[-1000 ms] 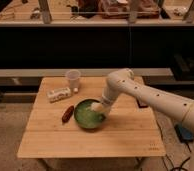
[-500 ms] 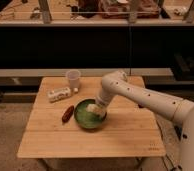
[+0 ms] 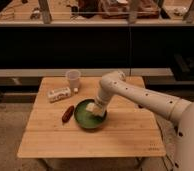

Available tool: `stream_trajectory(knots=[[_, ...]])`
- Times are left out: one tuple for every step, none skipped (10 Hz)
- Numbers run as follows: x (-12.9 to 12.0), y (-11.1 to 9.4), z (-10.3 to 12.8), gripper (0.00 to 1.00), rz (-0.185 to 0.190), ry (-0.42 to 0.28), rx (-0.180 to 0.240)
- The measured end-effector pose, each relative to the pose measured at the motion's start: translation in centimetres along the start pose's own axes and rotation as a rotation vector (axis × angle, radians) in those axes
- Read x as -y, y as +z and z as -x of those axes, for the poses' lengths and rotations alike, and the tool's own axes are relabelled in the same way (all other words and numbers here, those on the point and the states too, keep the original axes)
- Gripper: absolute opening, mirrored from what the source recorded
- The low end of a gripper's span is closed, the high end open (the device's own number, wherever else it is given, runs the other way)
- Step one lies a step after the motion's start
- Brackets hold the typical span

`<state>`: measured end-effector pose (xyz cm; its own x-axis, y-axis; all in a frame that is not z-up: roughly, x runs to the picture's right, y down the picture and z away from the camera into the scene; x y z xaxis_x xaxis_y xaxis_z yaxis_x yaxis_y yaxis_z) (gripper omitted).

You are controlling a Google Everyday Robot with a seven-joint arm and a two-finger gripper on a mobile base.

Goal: Place the white sponge in the ceramic bowl

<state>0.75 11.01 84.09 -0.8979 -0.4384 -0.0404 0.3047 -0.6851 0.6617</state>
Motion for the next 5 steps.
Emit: stream_trajectory(knots=[[0.11,-0.54,-0.55,0.66,-0.001,-0.005,0.000],[0.21,-0.83,-1.05,0.66,0.000,-0.009,-0.001],[0.19,-0.78,-1.15,0.66,-0.002,-0.009,-0.001],[-0.17,-0.72,-0.84,0.66,0.000,-0.003,-0.004],[-0.42,-1.06,-0.54,0.66,0.002,-0.003,-0.006]])
